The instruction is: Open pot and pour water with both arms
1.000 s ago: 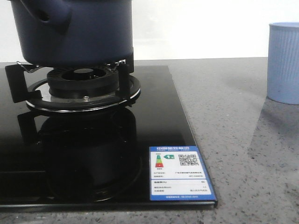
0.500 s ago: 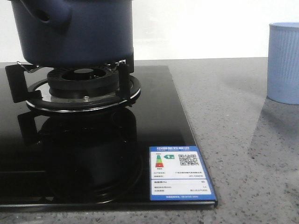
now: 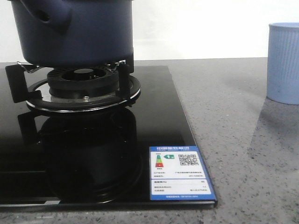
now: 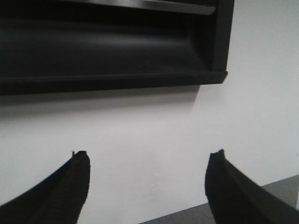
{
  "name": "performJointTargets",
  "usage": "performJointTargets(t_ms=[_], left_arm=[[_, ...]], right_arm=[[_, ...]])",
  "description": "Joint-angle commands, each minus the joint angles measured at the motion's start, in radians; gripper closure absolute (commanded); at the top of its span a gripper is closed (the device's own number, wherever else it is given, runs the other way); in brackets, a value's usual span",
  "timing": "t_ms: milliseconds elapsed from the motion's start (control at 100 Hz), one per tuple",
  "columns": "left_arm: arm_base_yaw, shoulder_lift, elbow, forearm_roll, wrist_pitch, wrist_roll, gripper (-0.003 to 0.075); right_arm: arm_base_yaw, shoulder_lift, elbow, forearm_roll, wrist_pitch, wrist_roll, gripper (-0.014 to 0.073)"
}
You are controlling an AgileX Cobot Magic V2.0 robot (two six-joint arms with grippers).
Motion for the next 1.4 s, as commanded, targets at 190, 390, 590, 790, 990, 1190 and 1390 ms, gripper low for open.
performJointTargets(t_ms=[190, 390, 590, 790, 990, 1190, 1390], left_arm=[[0.162, -0.114, -0.038, 0.001, 0.087, 0.004, 0.0601], [0.206, -0.141, -0.038, 0.001, 0.136, 0.004, 0.0736], [0.208, -0.150, -0.038, 0.009, 0.145, 0.004, 0.0736], [0.208, -0.171, -0.035, 0.009, 0.169, 0.006, 0.0736], [0.208, -0.274, 0.074, 0.005, 0.106, 0.006, 0.0736], [0.208, -0.471, 0.283, 0.001, 0.054, 0.006, 0.0736], [0.208, -0.657, 0.491, -0.011, 0.054, 0.006, 0.0736]], right_arm=[[-0.005, -0.013, -0.010, 0.018, -0.190, -0.005, 0.0568], [-0.003, -0.013, -0.192, -0.084, -0.026, 0.152, 0.0660], [-0.003, -0.057, -0.492, -0.350, 0.432, 0.466, 0.0654], [0.009, -0.153, -0.751, -0.799, 0.670, 1.016, 0.0654], [0.009, -0.294, -0.765, -1.210, 0.509, 1.386, 0.0652], [0.009, -0.523, -0.613, -1.228, 0.564, 1.388, 0.0652], [0.009, -0.753, -0.399, -1.248, 0.583, 1.388, 0.0655]])
